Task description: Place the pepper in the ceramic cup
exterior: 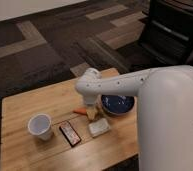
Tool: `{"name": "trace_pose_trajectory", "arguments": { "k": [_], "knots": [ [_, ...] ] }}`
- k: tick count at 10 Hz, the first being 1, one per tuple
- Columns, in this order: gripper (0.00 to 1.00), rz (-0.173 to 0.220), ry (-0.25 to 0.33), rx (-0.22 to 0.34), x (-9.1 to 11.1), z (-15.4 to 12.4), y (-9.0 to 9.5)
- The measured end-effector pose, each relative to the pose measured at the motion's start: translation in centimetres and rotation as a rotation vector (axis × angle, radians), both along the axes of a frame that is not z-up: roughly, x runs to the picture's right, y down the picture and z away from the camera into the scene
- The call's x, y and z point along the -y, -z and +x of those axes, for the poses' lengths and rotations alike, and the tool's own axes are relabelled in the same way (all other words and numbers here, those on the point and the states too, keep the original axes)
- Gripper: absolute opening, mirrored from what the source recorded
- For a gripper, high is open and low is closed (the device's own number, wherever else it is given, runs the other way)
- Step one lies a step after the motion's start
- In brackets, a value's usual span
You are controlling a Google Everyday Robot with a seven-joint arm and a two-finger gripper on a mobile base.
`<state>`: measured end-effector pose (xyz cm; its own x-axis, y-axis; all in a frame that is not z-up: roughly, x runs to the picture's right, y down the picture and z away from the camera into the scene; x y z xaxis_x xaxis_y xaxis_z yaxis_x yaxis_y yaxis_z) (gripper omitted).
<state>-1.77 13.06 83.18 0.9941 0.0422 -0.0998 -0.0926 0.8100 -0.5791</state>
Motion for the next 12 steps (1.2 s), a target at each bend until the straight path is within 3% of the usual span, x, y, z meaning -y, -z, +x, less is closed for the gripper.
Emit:
{"name": "trace_pose_trajectory", "arguments": {
  "k": [2,3,6,8,10,11,12],
  "knots": [
    [0.06,-0.009,-0.002,-0.034,0.8,0.1,1.0],
    [0.0,-0.004,0.007,-0.052,1.8,-0.4,2.1],
    [0.0,0.05,0.062,-0.083,5.5,-3.0,6.1],
    [0.0,0.103,0.133,-0.054,7.4,-6.2,9.9],
    [0.0,0.12,0.215,-0.016,7.7,-8.4,13.2],
    [0.0,0.127,0.227,-0.005,7.8,-8.9,14.5],
    [0.0,0.126,0.226,-0.006,7.8,-8.8,14.5]
  ]
}}
